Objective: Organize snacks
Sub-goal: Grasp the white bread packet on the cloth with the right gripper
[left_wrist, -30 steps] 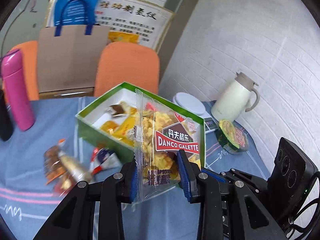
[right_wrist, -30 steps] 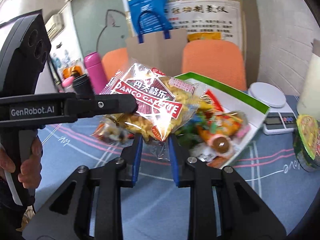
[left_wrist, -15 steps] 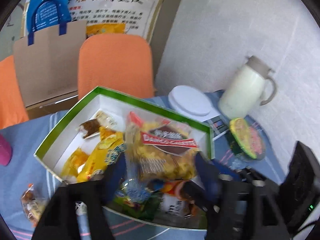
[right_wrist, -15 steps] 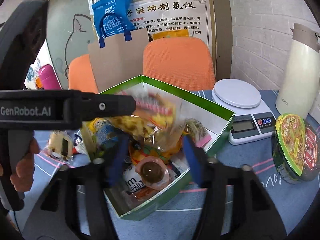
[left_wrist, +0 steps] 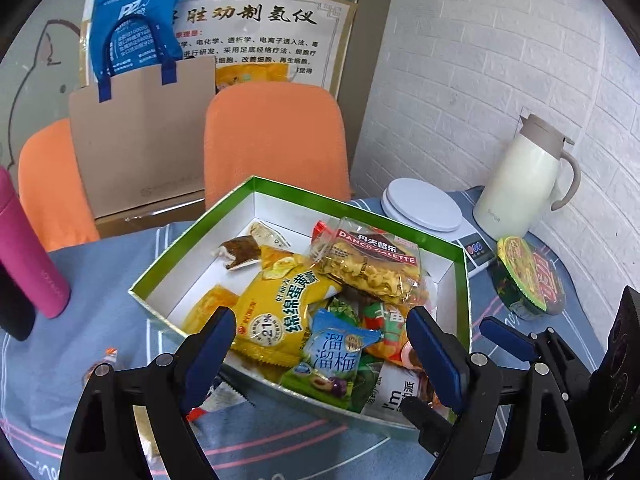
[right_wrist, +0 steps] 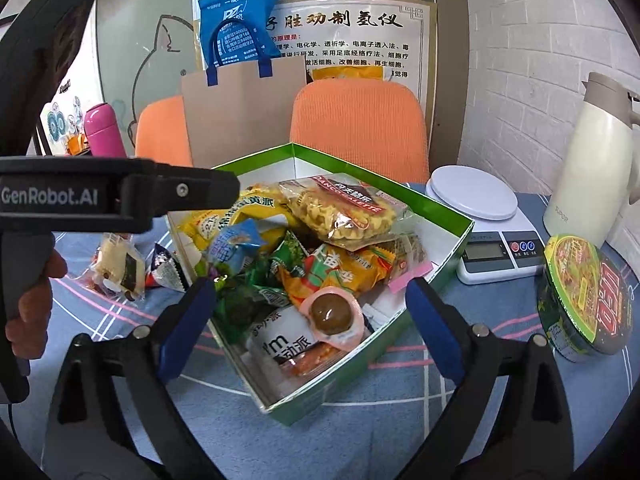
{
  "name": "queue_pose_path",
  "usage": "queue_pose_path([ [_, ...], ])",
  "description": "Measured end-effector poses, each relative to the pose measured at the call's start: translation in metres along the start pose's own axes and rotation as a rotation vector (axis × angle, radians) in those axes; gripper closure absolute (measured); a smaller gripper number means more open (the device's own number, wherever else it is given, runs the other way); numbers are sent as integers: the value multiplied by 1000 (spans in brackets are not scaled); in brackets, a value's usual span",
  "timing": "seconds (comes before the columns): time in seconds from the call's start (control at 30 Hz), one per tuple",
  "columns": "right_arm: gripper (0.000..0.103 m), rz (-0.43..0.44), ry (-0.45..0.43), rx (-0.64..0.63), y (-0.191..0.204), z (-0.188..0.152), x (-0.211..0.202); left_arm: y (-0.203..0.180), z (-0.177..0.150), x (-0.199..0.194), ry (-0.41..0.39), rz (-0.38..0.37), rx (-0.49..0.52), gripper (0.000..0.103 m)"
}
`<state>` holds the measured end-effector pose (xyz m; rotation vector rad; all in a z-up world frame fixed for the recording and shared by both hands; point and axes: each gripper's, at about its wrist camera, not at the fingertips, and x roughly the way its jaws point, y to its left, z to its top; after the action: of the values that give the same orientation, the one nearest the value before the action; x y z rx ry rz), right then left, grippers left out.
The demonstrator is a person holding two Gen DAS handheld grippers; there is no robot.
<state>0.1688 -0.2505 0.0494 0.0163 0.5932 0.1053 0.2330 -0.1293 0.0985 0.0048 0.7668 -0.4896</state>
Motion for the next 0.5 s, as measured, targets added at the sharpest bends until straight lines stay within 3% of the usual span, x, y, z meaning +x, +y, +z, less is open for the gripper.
queue_pose_path([
  [0.33,7,26,-29,-42,29,-3,-24,14,-15,-49,-83,27,-20,14],
  [0.5,7,78,-44,-69,45,-9,-39,45,-38,-88,-134,62,-68,14],
])
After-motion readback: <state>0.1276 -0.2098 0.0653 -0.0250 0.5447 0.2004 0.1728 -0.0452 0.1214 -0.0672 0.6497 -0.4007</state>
